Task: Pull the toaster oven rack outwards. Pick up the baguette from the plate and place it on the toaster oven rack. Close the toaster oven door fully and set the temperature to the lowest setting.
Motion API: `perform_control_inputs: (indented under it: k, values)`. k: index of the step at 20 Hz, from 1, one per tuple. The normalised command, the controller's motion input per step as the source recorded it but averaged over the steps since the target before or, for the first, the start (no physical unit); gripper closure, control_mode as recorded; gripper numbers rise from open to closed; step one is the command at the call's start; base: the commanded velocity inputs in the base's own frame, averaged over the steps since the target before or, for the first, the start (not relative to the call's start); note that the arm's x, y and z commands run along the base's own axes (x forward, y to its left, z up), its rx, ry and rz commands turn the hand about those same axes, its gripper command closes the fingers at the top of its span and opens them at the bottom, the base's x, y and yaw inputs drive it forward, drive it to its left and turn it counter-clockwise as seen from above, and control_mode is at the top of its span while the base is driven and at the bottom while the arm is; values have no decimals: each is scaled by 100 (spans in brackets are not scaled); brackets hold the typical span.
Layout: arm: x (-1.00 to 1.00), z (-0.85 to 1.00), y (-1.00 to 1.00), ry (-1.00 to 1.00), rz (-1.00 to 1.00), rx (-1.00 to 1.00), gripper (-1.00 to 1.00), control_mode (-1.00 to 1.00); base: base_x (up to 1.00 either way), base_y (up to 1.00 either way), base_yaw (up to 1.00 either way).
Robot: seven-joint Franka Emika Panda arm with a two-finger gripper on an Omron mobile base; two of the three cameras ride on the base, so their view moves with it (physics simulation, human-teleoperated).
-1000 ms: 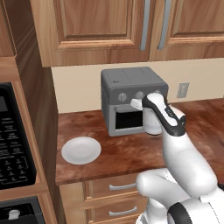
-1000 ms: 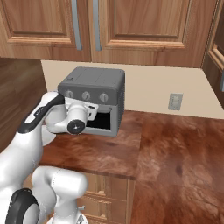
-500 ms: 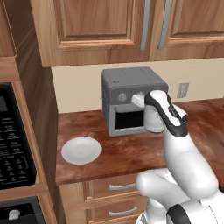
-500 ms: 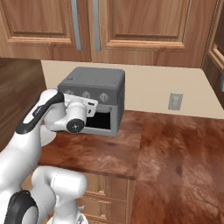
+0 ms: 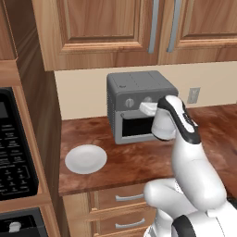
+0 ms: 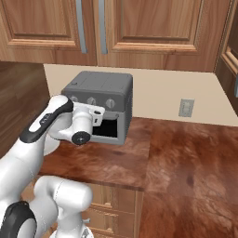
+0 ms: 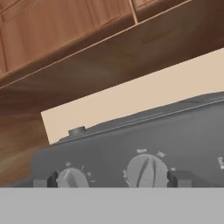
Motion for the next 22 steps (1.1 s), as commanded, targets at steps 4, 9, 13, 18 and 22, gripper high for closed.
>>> perform_control_inputs:
  k: [4, 9, 13, 18, 22]
  values:
    - [0, 0, 0, 8, -21, 0, -100, -100, 0, 0, 0]
    - [3, 0, 0, 4, -17, 0, -100, -100, 0, 0, 0]
    - [5, 0, 0, 0, 0, 0, -100, -100, 0, 0, 0]
    - [13, 0, -5, 0, 0, 0, -100, -100, 0, 0, 0]
    - [3, 0, -22, 0, 0, 0, -100, -100, 0, 0, 0]
